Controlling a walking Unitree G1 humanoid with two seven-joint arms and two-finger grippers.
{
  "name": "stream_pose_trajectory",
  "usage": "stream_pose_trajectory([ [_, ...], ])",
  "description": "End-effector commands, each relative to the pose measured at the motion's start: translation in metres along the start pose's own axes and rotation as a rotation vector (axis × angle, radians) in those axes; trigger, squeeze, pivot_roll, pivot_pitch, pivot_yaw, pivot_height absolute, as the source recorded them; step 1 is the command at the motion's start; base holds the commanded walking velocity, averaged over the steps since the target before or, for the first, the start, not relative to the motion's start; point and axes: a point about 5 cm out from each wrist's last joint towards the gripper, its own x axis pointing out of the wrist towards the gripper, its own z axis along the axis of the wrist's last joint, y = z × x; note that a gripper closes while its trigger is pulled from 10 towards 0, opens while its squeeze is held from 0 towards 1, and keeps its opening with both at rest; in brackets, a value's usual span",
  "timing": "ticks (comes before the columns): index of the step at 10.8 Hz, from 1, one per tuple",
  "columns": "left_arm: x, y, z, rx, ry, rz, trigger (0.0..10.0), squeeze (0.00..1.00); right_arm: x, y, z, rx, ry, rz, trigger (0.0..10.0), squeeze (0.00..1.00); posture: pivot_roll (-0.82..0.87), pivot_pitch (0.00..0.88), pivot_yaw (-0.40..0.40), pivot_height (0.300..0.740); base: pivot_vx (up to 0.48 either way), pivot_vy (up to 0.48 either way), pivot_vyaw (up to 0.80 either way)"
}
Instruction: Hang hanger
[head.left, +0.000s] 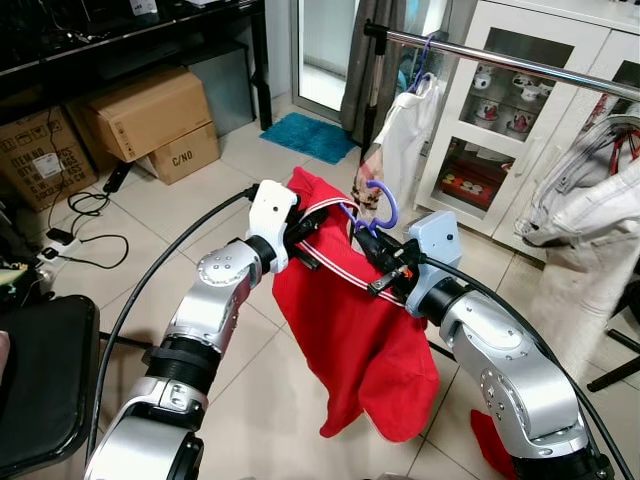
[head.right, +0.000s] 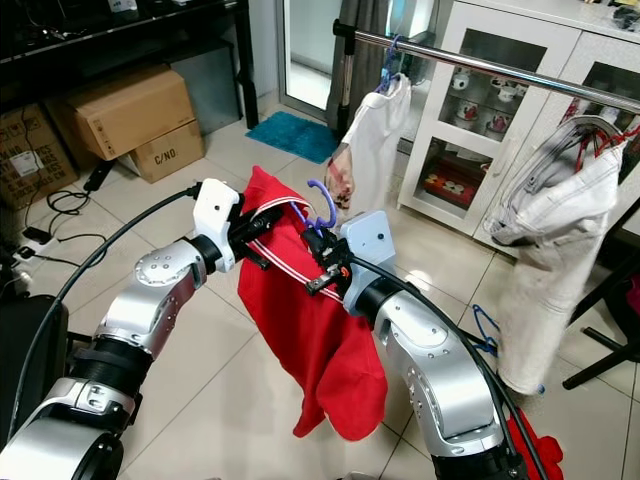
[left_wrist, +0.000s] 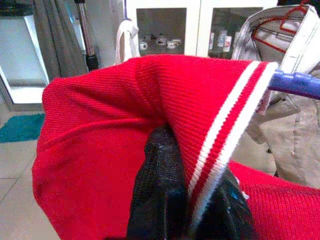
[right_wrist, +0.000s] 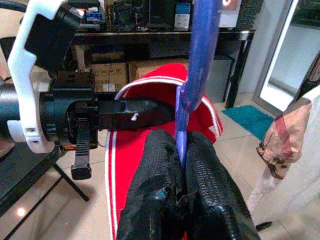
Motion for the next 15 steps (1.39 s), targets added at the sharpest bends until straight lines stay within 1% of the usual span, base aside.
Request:
stream_pose_trajectory([
  [1,-0.004,0.0,-0.001,-0.006,0.0,0.003,0.0,0.0,0.0,0.001,0.014,-0.029,-0.073,0.008,0.0,0.0,-0.17,0.0,-0.007,0.74,0.0,0.0,0.0],
  [4,-0.01,0.001,-0.005,-0.014,0.008,0.009,0.0,0.0,-0.003,0.006,0.013,-0.013,-0.07,0.001,0.0,0.0,-0.18,0.0,-0.003,0.74,0.0,0.0,0.0],
  [5,-0.011,0.003,-0.005,-0.015,0.01,0.018,0.0,0.0,-0.005,0.005,0.012,-0.014,-0.066,-0.001,0.0,0.0,-0.18,0.0,0.001,0.74,0.0,0.0,0.0],
  [7,-0.014,0.009,0.004,-0.022,-0.017,0.019,0.0,0.0,-0.006,0.001,0.009,-0.021,-0.048,-0.01,0.0,0.0,-0.17,0.0,0.001,0.74,0.0,0.0,0.0],
  [9,-0.023,0.02,0.019,-0.023,-0.055,0.026,0.0,0.0,-0.007,-0.003,-0.001,-0.049,0.018,-0.004,0.0,0.0,-0.17,0.0,-0.005,0.74,0.0,0.0,0.0],
  [10,-0.032,0.029,0.028,-0.013,-0.074,0.027,0.0,0.0,-0.01,-0.006,-0.009,-0.068,0.079,0.006,0.0,0.0,-0.17,0.0,-0.009,0.74,0.0,0.0,0.0],
  [11,-0.038,0.033,0.033,-0.005,-0.079,0.02,0.0,0.0,-0.012,-0.008,-0.014,-0.074,0.122,0.013,0.0,0.0,-0.17,0.0,-0.01,0.74,0.0,0.0,0.0],
  [12,-0.047,0.037,0.043,0.023,-0.073,-0.038,0.0,0.0,-0.018,-0.013,-0.025,-0.105,0.208,0.015,0.0,0.0,-0.17,0.0,-0.012,0.74,0.0,0.0,0.0],
  [13,-0.05,0.038,0.047,0.041,-0.067,-0.064,0.0,0.0,-0.02,-0.014,-0.028,-0.118,0.228,0.022,0.0,0.0,-0.17,0.0,-0.012,0.74,0.0,0.0,0.0],
  [14,-0.055,0.054,0.059,0.059,-0.091,0.011,0.0,0.0,-0.023,-0.016,-0.031,-0.124,0.251,0.052,0.0,0.0,-0.17,0.0,-0.011,0.74,0.0,0.0,0.0],
  [15,-0.058,0.073,0.074,0.054,-0.146,0.135,0.0,0.0,-0.028,-0.017,-0.035,-0.13,0.273,0.093,0.0,0.0,-0.17,0.0,-0.011,0.74,0.0,0.0,0.0],
])
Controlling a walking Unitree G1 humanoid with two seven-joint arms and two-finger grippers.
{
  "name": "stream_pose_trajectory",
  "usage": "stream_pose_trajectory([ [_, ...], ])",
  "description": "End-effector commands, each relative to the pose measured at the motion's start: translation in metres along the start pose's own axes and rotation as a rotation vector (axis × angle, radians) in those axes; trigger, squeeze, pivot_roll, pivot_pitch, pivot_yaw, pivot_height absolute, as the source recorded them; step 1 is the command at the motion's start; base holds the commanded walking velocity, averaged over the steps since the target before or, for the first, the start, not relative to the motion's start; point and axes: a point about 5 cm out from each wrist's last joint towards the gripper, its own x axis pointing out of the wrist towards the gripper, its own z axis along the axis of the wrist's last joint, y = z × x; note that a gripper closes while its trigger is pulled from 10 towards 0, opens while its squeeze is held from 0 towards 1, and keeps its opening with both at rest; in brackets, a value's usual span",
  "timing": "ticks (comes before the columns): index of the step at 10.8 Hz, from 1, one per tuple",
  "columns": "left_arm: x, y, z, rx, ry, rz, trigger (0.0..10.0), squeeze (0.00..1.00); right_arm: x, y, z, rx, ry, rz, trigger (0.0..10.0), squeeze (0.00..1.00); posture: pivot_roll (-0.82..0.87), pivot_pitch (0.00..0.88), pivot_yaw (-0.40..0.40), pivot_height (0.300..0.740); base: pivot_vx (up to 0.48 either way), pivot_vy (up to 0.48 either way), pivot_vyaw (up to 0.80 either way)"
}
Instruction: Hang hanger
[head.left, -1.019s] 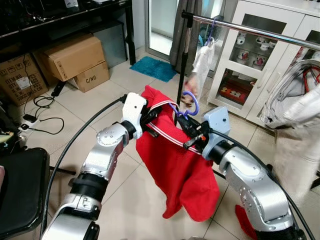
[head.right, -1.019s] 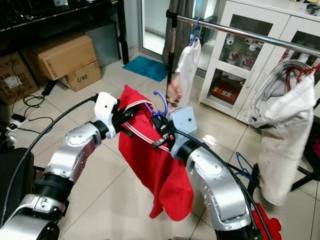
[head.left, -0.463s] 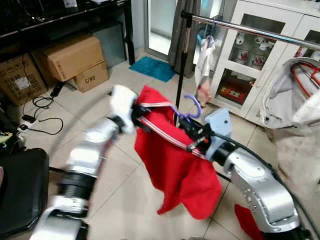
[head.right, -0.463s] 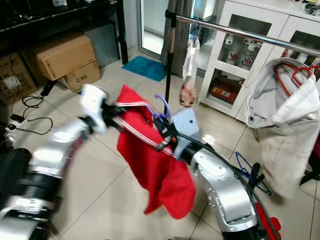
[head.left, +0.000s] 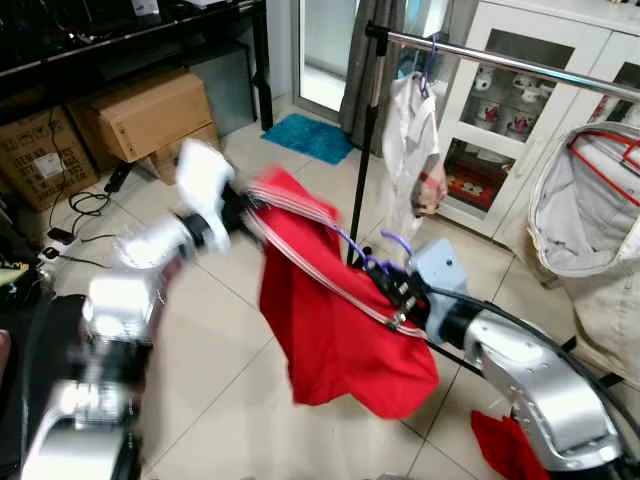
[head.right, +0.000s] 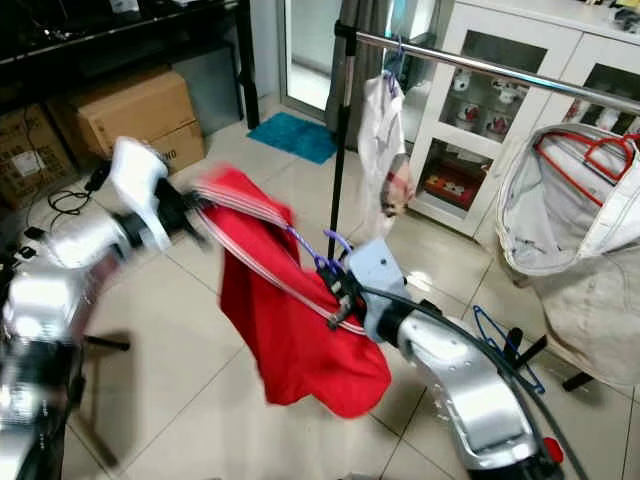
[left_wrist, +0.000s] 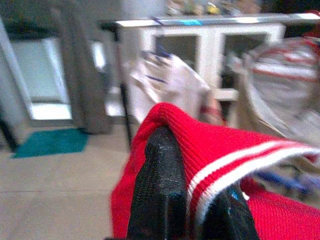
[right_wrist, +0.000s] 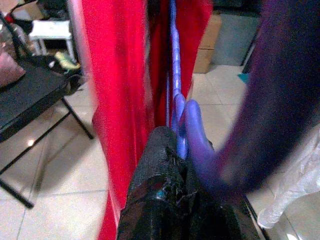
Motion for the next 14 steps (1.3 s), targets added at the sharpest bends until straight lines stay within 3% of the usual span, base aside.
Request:
stream_pose_trajectory([
  [1,-0.008,0.029,0.026,0.032,-0.091,0.165,0.0,0.0,-0.006,-0.001,-0.013,-0.01,0.068,0.023,0.0,0.0,-0.17,0.0,-0.01,0.74,0.0,0.0,0.0],
  [2,-0.012,0.052,0.042,0.029,-0.136,0.297,0.0,0.0,-0.011,-0.002,-0.021,-0.023,0.099,0.051,0.0,0.0,-0.17,0.0,-0.009,0.74,0.0,0.0,0.0],
  [3,-0.015,0.062,0.048,0.051,-0.145,0.361,0.0,0.0,-0.013,-0.005,-0.025,-0.022,0.105,0.045,0.0,0.0,-0.17,0.0,-0.007,0.74,0.0,0.0,0.0],
  [4,-0.023,0.081,0.048,0.064,-0.136,0.496,0.0,0.0,-0.016,-0.01,-0.029,-0.019,0.108,0.036,0.0,0.0,-0.17,0.0,-0.004,0.74,0.0,0.0,0.0],
  [6,-0.032,0.101,0.028,0.068,-0.057,0.664,0.0,0.0,-0.017,-0.016,-0.035,0.016,0.077,0.027,0.0,0.0,-0.17,0.0,-0.003,0.74,0.0,0.0,0.0],
  [8,-0.034,0.104,0.012,0.07,0.0,0.719,0.0,0.0,-0.016,-0.026,-0.046,0.051,0.06,0.003,0.0,0.0,-0.18,0.0,0.0,0.74,0.0,0.0,0.0],
  [9,-0.028,0.097,0.001,0.049,0.02,0.684,0.0,0.0,-0.014,-0.032,-0.044,0.093,0.016,-0.022,0.0,0.0,-0.18,0.0,0.002,0.74,0.0,0.0,0.0],
  [10,-0.019,0.086,-0.009,0.027,0.029,0.637,0.0,0.0,-0.014,-0.033,-0.028,0.15,-0.069,-0.034,0.0,0.0,-0.18,0.0,0.002,0.74,0.0,0.0,0.0],
  [12,0.012,0.037,-0.038,-0.023,0.085,0.396,0.0,0.0,-0.007,-0.033,0.006,0.252,-0.266,-0.103,0.0,0.0,-0.18,0.0,0.001,0.74,0.0,0.0,0.0],
  [13,0.023,0.013,-0.051,-0.053,0.105,0.333,0.0,0.0,-0.004,-0.024,0.036,0.271,-0.377,-0.073,0.0,0.0,-0.18,0.0,0.001,0.74,0.0,0.0,0.0],
  [14,0.033,-0.003,-0.055,-0.075,0.103,0.301,0.0,0.0,-0.003,-0.019,0.051,0.267,-0.413,-0.048,0.0,0.0,-0.18,0.0,0.0,0.74,0.0,0.0,0.0],
])
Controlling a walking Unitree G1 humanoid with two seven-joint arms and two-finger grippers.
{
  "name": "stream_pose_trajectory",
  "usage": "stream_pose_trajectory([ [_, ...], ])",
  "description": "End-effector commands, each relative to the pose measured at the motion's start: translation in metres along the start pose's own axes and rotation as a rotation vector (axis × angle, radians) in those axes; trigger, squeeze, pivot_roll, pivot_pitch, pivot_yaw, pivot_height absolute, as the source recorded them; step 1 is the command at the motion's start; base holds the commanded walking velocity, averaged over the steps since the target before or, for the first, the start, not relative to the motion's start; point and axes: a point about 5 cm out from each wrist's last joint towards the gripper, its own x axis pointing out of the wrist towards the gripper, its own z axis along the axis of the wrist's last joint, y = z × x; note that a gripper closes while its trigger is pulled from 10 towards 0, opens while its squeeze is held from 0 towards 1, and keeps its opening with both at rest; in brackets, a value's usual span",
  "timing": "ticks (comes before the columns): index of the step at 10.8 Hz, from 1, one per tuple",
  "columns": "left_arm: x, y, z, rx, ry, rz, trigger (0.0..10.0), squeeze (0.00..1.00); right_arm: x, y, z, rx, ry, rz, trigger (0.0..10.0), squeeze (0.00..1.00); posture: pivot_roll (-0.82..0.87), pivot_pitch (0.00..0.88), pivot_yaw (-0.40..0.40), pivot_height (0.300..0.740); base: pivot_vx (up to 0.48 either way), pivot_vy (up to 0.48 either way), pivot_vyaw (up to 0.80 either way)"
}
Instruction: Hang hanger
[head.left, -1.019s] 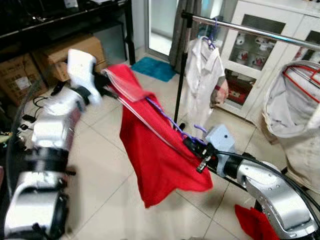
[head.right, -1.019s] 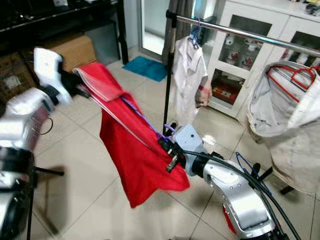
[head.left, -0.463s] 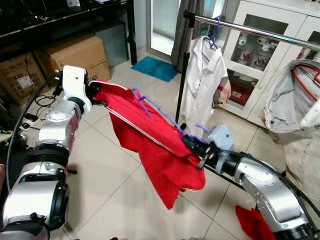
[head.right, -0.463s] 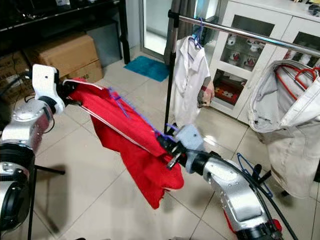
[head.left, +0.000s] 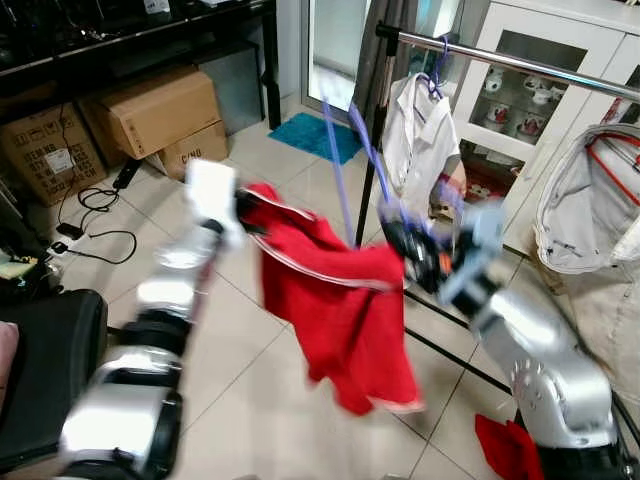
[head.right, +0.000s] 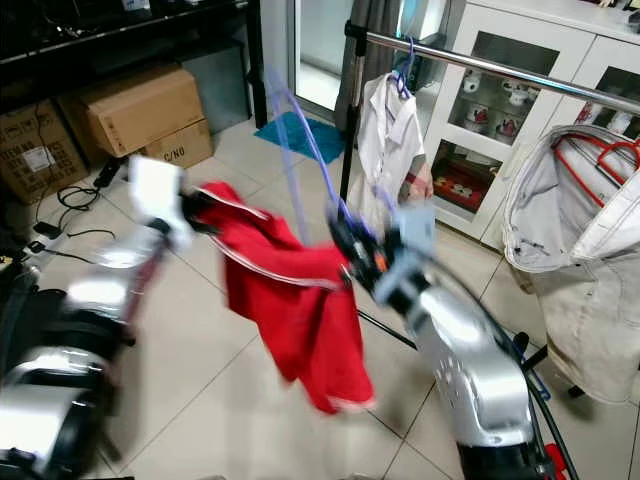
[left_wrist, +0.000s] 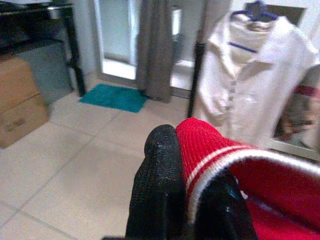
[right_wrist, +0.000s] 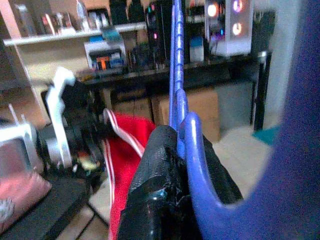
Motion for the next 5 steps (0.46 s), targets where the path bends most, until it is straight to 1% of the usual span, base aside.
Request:
stream_pose_trajectory([
  [1,0.002,-0.009,0.005,0.037,-0.007,-0.054,0.0,0.0,0.001,-0.006,0.009,-0.01,-0.036,-0.055,0.0,0.0,-0.18,0.0,0.0,0.74,0.0,0.0,0.0],
  [2,0.002,-0.024,0.0,0.103,0.018,-0.158,0.0,0.0,0.01,-0.018,0.018,-0.02,-0.095,-0.182,0.0,0.0,-0.19,0.0,0.005,0.74,0.0,0.0,0.0],
  [3,0.002,-0.029,0.0,0.103,0.016,-0.181,0.0,0.0,0.014,-0.027,0.025,-0.015,-0.139,-0.286,0.0,0.0,-0.19,0.0,0.006,0.74,0.0,0.0,0.0],
  [4,0.0,-0.042,0.007,0.056,-0.029,-0.257,0.0,0.0,0.023,-0.024,0.026,-0.261,-0.065,-0.243,0.0,0.0,-0.19,0.0,0.002,0.74,0.0,0.0,0.0],
  [5,-0.001,-0.055,0.019,-0.007,-0.097,-0.343,0.0,0.0,0.027,-0.02,0.019,-0.13,-0.079,-0.228,0.0,0.0,-0.18,0.0,-0.007,0.74,0.0,0.0,0.0],
])
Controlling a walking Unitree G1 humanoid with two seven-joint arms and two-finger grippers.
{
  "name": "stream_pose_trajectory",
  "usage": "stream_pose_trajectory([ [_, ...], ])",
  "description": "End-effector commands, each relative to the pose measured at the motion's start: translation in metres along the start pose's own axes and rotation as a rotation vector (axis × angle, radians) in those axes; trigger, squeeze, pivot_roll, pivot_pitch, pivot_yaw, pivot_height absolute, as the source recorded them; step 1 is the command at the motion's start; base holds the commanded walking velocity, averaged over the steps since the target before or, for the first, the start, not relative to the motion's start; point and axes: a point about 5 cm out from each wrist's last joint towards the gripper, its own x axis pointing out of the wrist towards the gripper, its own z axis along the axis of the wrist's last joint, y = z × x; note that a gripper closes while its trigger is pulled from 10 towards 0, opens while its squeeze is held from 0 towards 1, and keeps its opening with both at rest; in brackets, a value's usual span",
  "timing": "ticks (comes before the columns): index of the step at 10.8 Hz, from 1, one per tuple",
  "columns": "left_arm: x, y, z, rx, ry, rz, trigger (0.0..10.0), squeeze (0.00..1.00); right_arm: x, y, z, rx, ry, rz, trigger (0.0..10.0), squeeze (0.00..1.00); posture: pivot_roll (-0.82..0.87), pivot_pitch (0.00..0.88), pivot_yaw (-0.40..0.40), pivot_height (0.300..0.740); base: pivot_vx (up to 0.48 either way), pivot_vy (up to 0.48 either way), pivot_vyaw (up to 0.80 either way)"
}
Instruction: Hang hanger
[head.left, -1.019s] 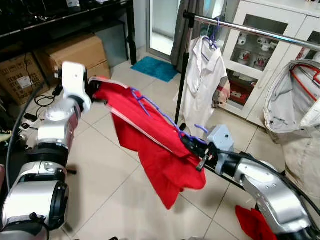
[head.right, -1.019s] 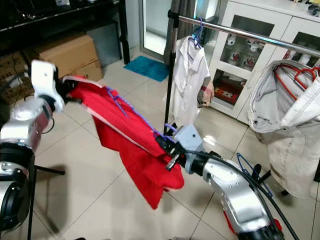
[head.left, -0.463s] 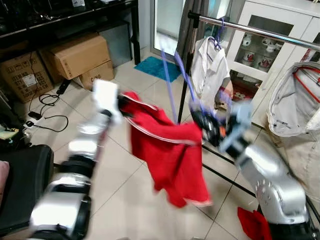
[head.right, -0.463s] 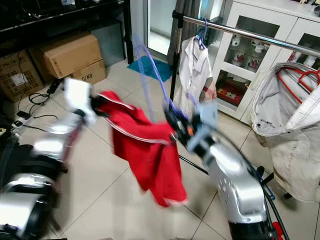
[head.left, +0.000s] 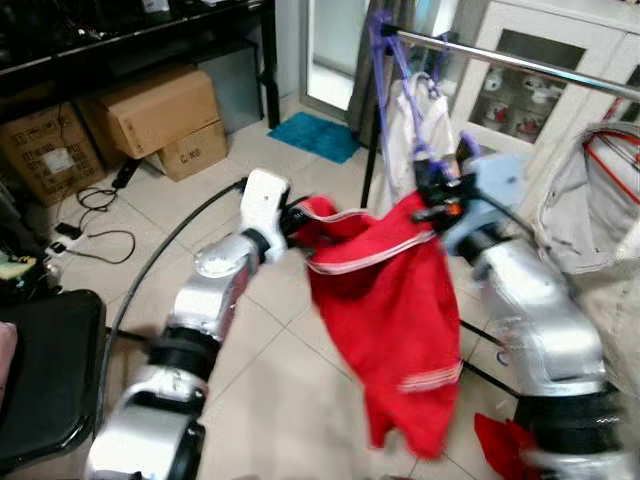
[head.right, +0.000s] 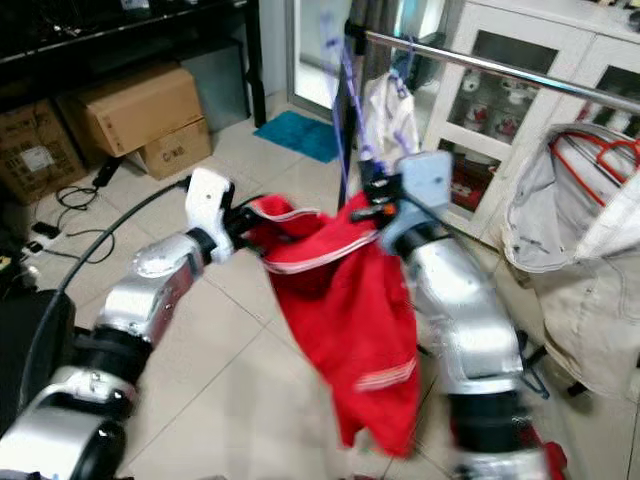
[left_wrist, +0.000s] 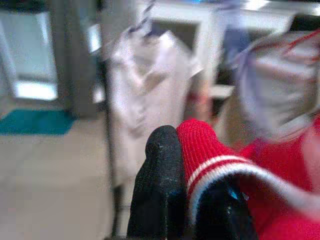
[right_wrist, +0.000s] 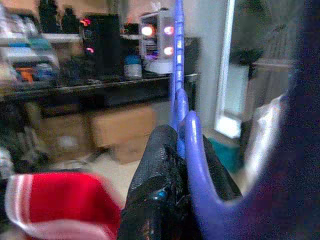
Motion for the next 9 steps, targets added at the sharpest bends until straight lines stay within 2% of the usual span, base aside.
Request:
stream_pose_trajectory([
  [1,0.001,-0.003,0.013,-0.005,-0.055,-0.036,0.0,0.0,0.001,-0.005,0.007,0.044,-0.034,-0.028,0.0,0.0,-0.18,0.0,-0.011,0.74,0.0,0.0,0.0],
  [2,-0.005,-0.015,0.024,-0.029,-0.095,-0.151,0.0,0.0,0.003,-0.025,0.007,0.216,-0.106,-0.202,0.0,0.0,-0.16,0.0,-0.019,0.74,0.0,0.0,0.0],
  [3,-0.011,-0.011,0.006,0.032,0.029,-0.137,0.0,0.0,0.004,-0.03,0.017,0.325,-0.187,-0.23,0.0,0.0,-0.16,0.0,-0.014,0.74,0.0,0.0,0.0],
  [4,-0.022,0.003,-0.028,0.124,0.231,-0.072,0.0,0.0,0.005,-0.036,0.032,0.426,-0.287,-0.232,0.0,0.0,-0.18,0.0,-0.006,0.74,0.0,0.0,0.0],
  [6,-0.045,0.018,-0.07,0.164,0.458,0.009,0.0,0.0,0.006,-0.041,0.058,0.486,-0.42,-0.188,0.0,0.0,-0.19,0.0,0.002,0.74,0.0,0.0,0.0],
  [8,-0.059,0.018,-0.09,0.155,0.543,0.006,0.0,0.0,0.008,-0.039,0.069,0.571,-0.492,-0.154,0.0,0.0,-0.17,0.0,-0.005,0.74,0.0,0.0,0.0],
  [9,-0.063,0.018,-0.096,0.161,0.566,0.006,0.0,0.0,0.009,-0.038,0.071,0.585,-0.498,-0.149,0.0,0.0,-0.17,0.0,-0.003,0.74,0.0,0.0,0.0],
])
